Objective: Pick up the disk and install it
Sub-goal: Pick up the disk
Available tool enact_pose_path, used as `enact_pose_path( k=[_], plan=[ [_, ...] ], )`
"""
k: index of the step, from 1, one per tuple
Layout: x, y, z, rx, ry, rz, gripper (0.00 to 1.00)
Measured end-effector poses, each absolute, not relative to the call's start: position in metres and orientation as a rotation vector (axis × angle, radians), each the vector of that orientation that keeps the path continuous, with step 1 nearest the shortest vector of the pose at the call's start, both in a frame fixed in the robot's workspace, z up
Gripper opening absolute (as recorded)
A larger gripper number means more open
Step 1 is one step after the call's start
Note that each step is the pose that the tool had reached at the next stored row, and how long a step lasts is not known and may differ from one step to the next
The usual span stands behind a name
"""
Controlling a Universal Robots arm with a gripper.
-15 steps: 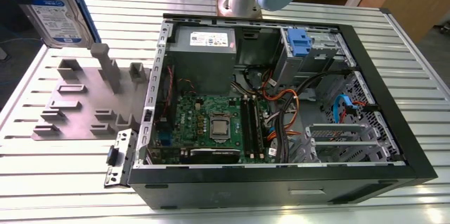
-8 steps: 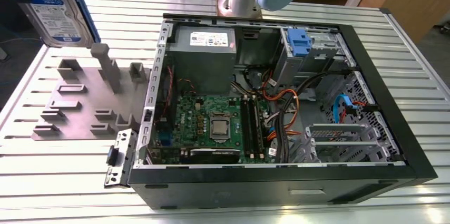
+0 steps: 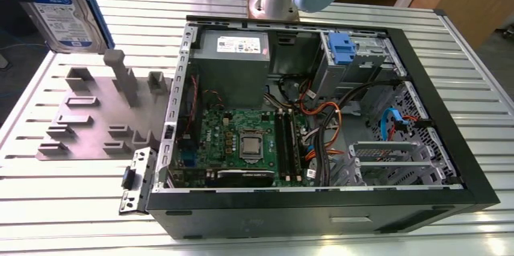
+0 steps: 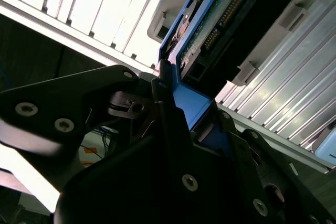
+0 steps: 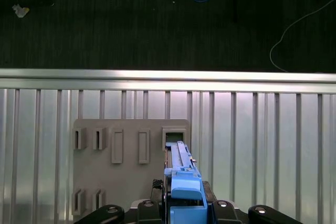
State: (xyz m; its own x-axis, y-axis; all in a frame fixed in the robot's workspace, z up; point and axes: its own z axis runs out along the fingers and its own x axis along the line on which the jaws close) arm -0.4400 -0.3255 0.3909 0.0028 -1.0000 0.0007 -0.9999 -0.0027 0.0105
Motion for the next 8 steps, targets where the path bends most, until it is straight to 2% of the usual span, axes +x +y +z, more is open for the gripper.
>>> enact_pose_path(
  k=[8],
  plan=[
    [-0.4399, -0.3255, 0.3927, 2.219, -2.213, -0.011, 0.36]
  ],
)
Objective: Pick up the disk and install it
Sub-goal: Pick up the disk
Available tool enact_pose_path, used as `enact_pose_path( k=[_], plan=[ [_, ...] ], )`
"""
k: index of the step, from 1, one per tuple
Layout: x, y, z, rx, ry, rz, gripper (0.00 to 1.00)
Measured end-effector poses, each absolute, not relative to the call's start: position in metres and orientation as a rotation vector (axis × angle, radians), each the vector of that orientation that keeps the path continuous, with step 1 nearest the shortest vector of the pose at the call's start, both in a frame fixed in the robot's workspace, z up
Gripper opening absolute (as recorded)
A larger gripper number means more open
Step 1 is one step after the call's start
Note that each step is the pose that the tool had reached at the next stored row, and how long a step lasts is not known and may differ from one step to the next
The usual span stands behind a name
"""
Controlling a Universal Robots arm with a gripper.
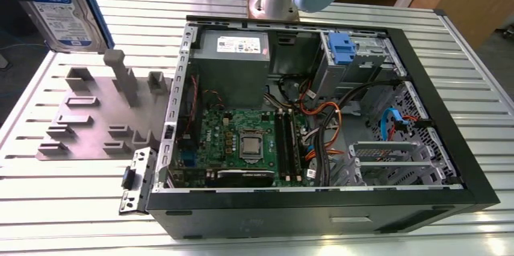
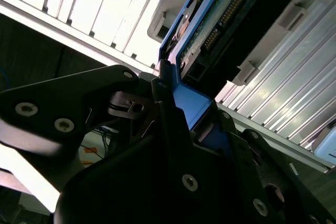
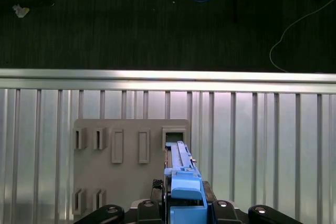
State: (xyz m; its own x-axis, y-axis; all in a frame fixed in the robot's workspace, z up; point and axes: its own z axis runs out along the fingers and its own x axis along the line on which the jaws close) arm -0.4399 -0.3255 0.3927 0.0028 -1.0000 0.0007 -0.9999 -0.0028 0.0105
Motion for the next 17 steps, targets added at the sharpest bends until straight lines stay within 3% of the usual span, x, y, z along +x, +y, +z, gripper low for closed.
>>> enact_pose_path(
  k=[17],
  plan=[
    [-0.44, -0.3255, 0.3968, 2.219, -2.213, -0.011, 0.36]
  ],
)
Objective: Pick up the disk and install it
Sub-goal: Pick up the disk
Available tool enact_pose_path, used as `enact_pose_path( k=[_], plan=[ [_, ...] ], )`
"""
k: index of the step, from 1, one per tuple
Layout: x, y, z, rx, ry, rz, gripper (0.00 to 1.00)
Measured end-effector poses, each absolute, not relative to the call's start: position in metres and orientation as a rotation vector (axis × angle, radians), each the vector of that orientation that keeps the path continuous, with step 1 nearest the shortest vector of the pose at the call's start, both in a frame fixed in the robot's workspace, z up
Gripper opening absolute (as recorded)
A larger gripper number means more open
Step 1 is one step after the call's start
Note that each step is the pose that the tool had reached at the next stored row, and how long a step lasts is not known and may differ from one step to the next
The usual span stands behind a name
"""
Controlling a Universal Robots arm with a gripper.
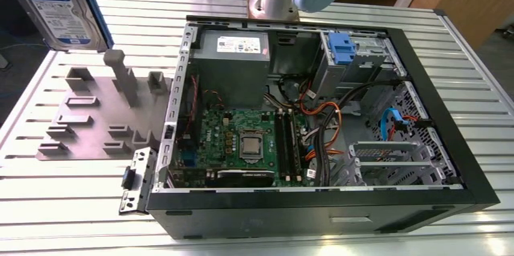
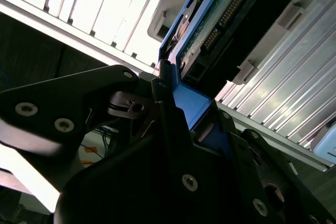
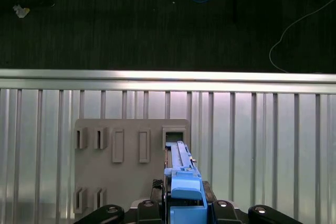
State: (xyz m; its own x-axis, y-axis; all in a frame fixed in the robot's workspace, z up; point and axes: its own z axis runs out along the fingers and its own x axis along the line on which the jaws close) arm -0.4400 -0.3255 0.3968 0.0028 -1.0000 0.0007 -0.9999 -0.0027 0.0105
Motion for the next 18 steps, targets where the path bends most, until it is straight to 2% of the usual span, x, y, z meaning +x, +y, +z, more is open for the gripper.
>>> enact_pose_path(
  k=[18],
  plan=[
    [-0.4399, -0.3255, 0.4023, 2.219, -2.213, -0.011, 0.36]
  ],
)
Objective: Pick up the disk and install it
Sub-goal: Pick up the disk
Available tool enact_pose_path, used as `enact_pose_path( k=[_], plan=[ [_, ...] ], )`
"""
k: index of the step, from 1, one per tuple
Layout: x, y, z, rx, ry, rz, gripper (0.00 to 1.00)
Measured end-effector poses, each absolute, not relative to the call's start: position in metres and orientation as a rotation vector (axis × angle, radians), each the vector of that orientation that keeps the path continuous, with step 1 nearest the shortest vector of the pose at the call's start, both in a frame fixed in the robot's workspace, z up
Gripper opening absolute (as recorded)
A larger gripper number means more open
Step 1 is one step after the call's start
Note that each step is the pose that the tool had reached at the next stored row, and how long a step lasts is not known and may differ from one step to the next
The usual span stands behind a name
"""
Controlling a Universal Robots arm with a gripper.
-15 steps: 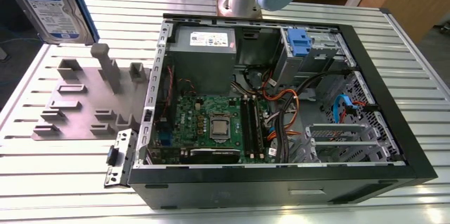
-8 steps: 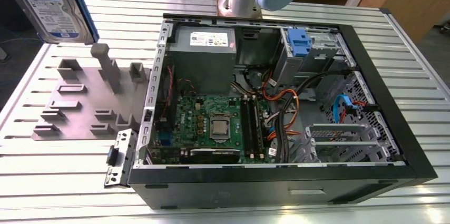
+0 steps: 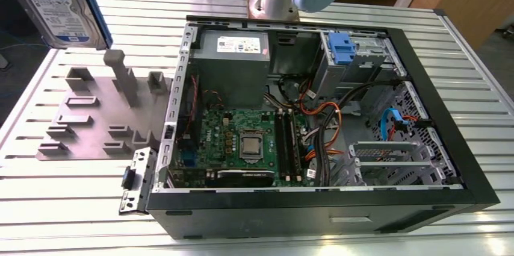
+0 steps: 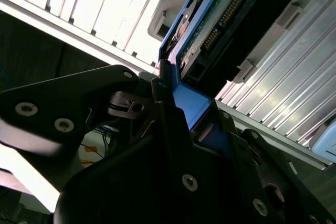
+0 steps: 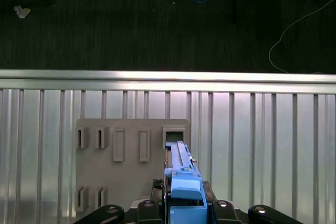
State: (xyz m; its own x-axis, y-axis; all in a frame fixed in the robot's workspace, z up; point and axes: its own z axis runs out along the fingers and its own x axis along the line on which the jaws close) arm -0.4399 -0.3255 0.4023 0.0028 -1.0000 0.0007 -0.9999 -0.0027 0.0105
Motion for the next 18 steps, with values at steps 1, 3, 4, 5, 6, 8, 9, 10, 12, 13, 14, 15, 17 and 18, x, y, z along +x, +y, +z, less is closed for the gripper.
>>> enact_pose_path(
  k=[1, 3, 4, 5, 6, 8, 9, 10, 12, 13, 14, 15, 17, 18],
  plan=[
    [-0.4399, -0.3255, 0.4027, 2.219, -2.213, -0.011, 0.36],
    [-0.4399, -0.3255, 0.4034, 2.219, -2.213, -0.011, 0.36],
    [-0.44, -0.3255, 0.4038, 2.219, -2.213, -0.011, 0.36],
    [-0.44, -0.3255, 0.4042, 2.219, -2.213, -0.011, 0.36],
    [-0.44, -0.3255, 0.4044, 2.219, -2.213, -0.011, 0.36],
    [-0.4399, -0.3255, 0.4052, 2.219, -2.213, -0.011, 0.36],
    [-0.4399, -0.3255, 0.4055, 2.219, -2.213, -0.011, 0.36],
    [-0.4399, -0.3255, 0.4059, 2.219, -2.213, -0.011, 0.36],
    [-0.44, -0.3255, 0.4069, 2.219, -2.213, -0.011, 0.36],
    [-0.44, -0.3255, 0.4074, 2.219, -2.213, -0.011, 0.36],
    [-0.4399, -0.3255, 0.4078, 2.219, -2.213, -0.011, 0.36],
    [-0.4399, -0.3255, 0.4083, 2.219, -2.213, -0.011, 0.36],
    [-0.4399, -0.3255, 0.4091, 2.219, -2.213, -0.011, 0.36],
    [-0.44, -0.3255, 0.4095, 2.219, -2.213, -0.011, 0.36]
  ],
)
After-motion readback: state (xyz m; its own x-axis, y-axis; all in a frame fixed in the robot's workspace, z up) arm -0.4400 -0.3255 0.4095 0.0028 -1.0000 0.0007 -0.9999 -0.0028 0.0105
